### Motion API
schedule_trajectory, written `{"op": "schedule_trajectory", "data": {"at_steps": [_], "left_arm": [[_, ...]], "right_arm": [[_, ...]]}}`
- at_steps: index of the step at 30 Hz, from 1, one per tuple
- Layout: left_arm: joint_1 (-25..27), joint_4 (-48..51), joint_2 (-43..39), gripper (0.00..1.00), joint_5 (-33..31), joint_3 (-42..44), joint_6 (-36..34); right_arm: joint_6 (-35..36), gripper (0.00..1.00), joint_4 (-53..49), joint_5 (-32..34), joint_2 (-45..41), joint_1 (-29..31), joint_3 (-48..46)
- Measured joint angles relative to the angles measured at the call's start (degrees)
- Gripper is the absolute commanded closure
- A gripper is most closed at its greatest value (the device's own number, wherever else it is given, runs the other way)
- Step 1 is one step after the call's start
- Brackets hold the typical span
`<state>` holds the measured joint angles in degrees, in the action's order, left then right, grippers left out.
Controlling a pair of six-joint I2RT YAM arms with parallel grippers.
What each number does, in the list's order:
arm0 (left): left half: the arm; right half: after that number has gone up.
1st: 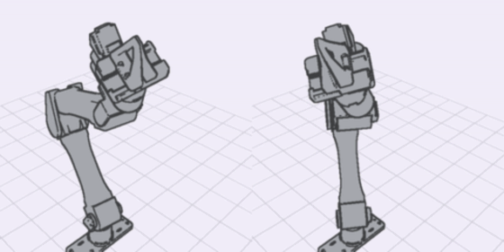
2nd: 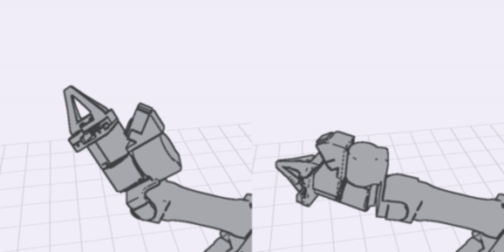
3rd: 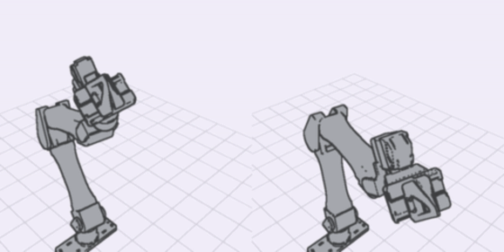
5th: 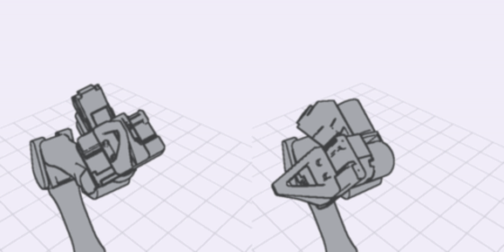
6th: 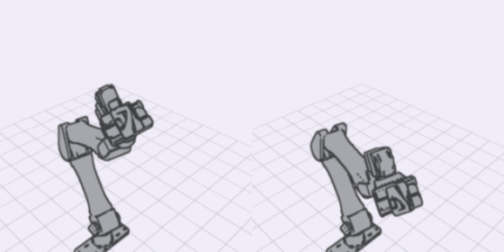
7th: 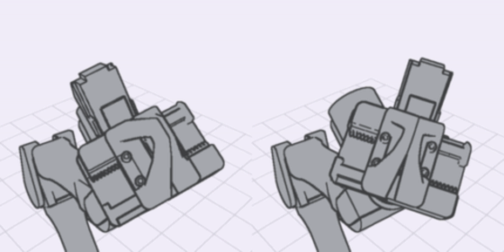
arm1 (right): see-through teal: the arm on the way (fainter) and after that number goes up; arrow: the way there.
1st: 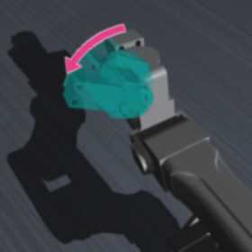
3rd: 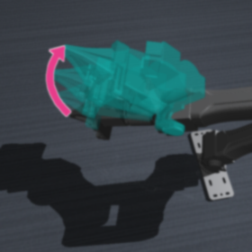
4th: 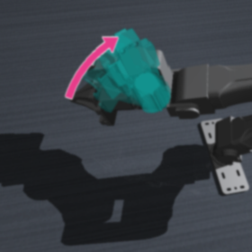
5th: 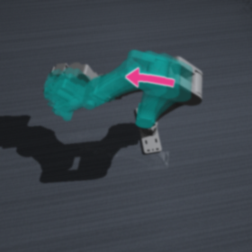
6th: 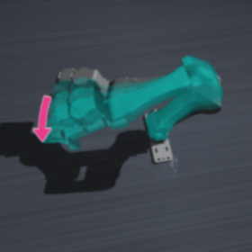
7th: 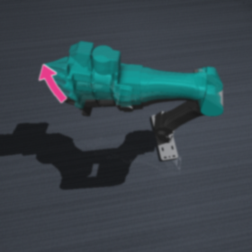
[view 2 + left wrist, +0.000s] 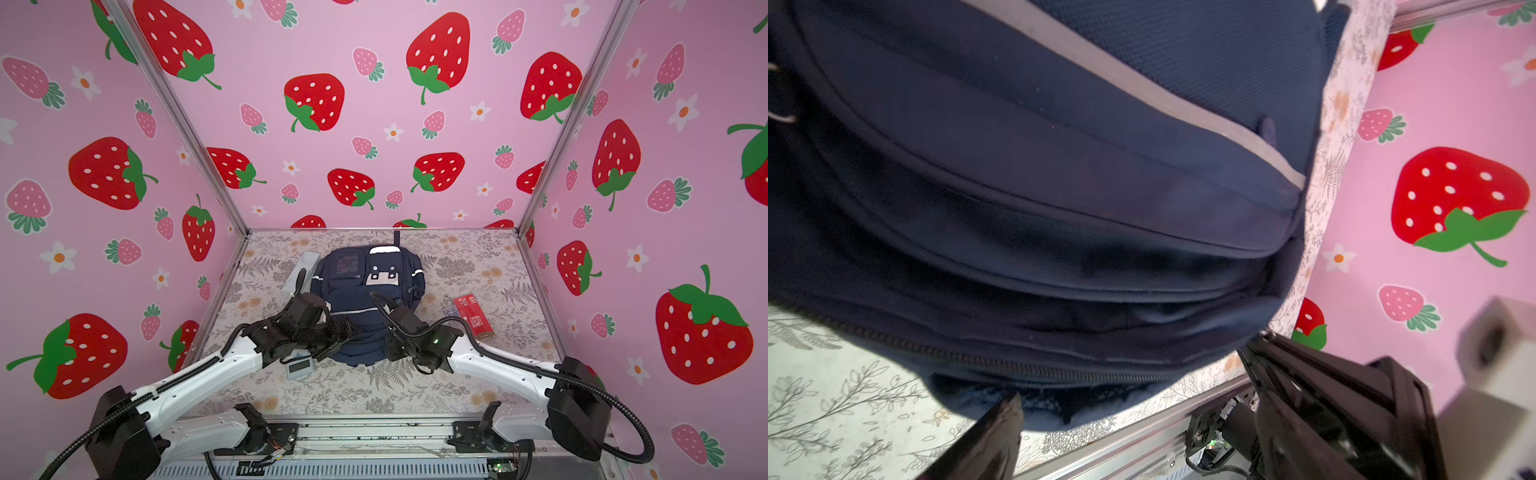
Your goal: Pack the student bag
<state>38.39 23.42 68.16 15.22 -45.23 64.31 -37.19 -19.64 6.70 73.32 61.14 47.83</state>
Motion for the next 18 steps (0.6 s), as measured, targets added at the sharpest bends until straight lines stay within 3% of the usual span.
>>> {"op": "schedule_trajectory", "data": {"at_steps": [8, 11, 15, 18], "left_arm": [[4.72, 2.6, 3.74, 0.09, -3.3, -3.91, -0.28], [6.03, 4.24, 4.46, 0.15, -5.79, -6.49, -2.14], [7.89, 10.14, 8.39, 0.2, -11.26, -12.94, -9.99], [11.1, 14.51, 11.32, 0.24, -16.11, -20.11, -19.67]], "right_arm": [[-0.52, 1.0, 1.18, -0.15, -0.04, 0.61, 0.0], [-0.57, 1.0, 1.97, -0.39, -0.04, 0.74, 0.0], [-0.76, 1.0, 2.73, -0.63, -0.04, 0.74, 0.0], [-1.29, 1.0, 2.82, -0.72, -0.11, 0.55, 0.0]]}}
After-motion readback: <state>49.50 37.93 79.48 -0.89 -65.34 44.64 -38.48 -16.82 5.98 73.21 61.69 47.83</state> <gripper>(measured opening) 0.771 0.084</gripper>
